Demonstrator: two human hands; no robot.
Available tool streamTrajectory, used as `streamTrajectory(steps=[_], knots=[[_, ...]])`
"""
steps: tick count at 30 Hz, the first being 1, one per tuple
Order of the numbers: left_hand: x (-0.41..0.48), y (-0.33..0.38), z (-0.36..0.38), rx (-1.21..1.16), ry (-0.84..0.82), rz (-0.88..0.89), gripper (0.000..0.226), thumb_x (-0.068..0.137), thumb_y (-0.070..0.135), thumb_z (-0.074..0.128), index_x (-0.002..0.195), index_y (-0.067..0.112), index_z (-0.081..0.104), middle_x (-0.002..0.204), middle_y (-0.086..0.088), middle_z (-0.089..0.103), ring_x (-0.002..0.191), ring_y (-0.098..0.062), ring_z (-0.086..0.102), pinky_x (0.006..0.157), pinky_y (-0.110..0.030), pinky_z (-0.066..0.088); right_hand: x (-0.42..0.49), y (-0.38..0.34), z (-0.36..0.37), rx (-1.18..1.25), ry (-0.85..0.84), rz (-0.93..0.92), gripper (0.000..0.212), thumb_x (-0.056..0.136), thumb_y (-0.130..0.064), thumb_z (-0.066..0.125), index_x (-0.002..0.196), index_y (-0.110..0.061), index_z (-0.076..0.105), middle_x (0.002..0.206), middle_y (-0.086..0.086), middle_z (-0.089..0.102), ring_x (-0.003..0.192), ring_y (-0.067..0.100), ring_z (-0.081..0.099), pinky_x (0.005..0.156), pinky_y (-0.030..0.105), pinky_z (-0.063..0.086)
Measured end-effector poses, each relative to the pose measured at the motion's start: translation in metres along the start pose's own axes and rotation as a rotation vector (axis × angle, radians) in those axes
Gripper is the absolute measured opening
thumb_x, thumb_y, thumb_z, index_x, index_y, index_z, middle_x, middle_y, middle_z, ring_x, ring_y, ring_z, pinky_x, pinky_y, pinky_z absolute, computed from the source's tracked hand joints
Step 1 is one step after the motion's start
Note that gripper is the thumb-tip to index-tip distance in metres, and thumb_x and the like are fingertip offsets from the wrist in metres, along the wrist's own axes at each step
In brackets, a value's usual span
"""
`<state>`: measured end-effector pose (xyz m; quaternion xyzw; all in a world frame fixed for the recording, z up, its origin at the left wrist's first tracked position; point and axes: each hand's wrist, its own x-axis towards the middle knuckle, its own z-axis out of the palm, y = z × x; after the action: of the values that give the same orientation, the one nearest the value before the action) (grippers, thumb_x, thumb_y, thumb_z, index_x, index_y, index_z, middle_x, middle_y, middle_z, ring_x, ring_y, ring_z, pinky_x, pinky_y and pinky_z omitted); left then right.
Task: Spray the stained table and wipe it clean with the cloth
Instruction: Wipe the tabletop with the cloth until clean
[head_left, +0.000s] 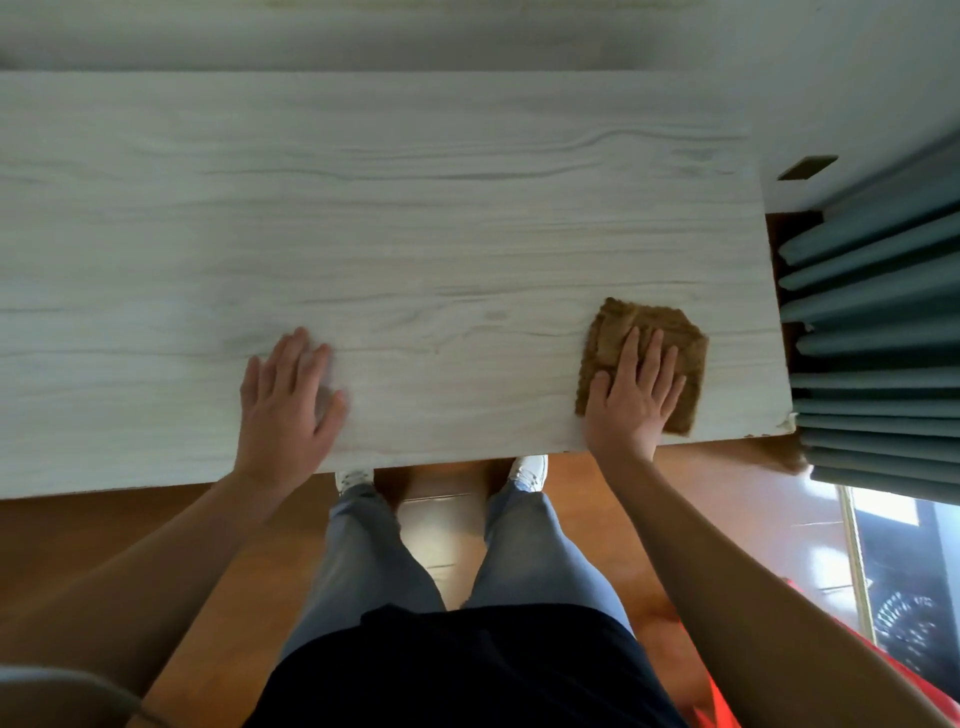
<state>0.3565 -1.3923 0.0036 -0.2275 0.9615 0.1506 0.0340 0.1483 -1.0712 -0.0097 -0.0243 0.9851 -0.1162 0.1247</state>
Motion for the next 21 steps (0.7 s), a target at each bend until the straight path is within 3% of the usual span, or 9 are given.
streamTrajectory(steps=[8, 12, 16, 21], knots=[[-0.008, -0.175, -0.053, 0.071, 0.037, -0.142, 0.065, 0.099, 0.046, 0.040, 0.152, 0.009, 0.039, 0.166, -0.020, 0.026, 0.154, -0.042, 0.023, 0.123, -0.060, 0.016, -0.095, -0.147, 0.066, -0.001, -0.010, -0.109, 0.070, 0.096, -0.034, 0.035, 0.162, -0.019, 0.018, 0.170, 0.008, 0.008, 0.157, 0.029, 0.000, 0.125, 0.053, -0.003], [-0.028, -0.243, -0.067, 0.138, 0.024, -0.176, 0.064, 0.100, 0.046, 0.039, 0.151, 0.007, 0.040, 0.165, -0.021, 0.028, 0.153, -0.044, 0.024, 0.121, -0.061, 0.021, -0.143, -0.213, 0.093, -0.003, -0.019, -0.195, 0.070, 0.096, -0.036, 0.033, 0.162, -0.018, 0.018, 0.170, 0.010, 0.011, 0.157, 0.031, 0.002, 0.125, 0.055, -0.001], [-0.049, -0.283, -0.070, 0.141, 0.064, -0.131, 0.061, 0.100, 0.043, 0.040, 0.149, 0.007, 0.044, 0.163, -0.020, 0.032, 0.151, -0.041, 0.029, 0.121, -0.057, 0.023, -0.189, -0.258, 0.114, -0.024, -0.077, -0.304, 0.070, 0.099, -0.036, 0.033, 0.163, -0.020, 0.010, 0.171, 0.009, 0.004, 0.157, 0.030, -0.005, 0.126, 0.053, -0.004], [-0.050, -0.296, -0.067, 0.112, 0.085, -0.083, 0.057, 0.101, 0.040, 0.041, 0.150, 0.011, 0.044, 0.165, -0.014, 0.030, 0.152, -0.036, 0.028, 0.122, -0.053, 0.020, -0.219, -0.278, 0.130, -0.068, -0.080, -0.416, 0.069, 0.099, -0.034, 0.036, 0.162, -0.018, 0.016, 0.170, 0.011, 0.007, 0.157, 0.032, -0.002, 0.126, 0.054, 0.000]])
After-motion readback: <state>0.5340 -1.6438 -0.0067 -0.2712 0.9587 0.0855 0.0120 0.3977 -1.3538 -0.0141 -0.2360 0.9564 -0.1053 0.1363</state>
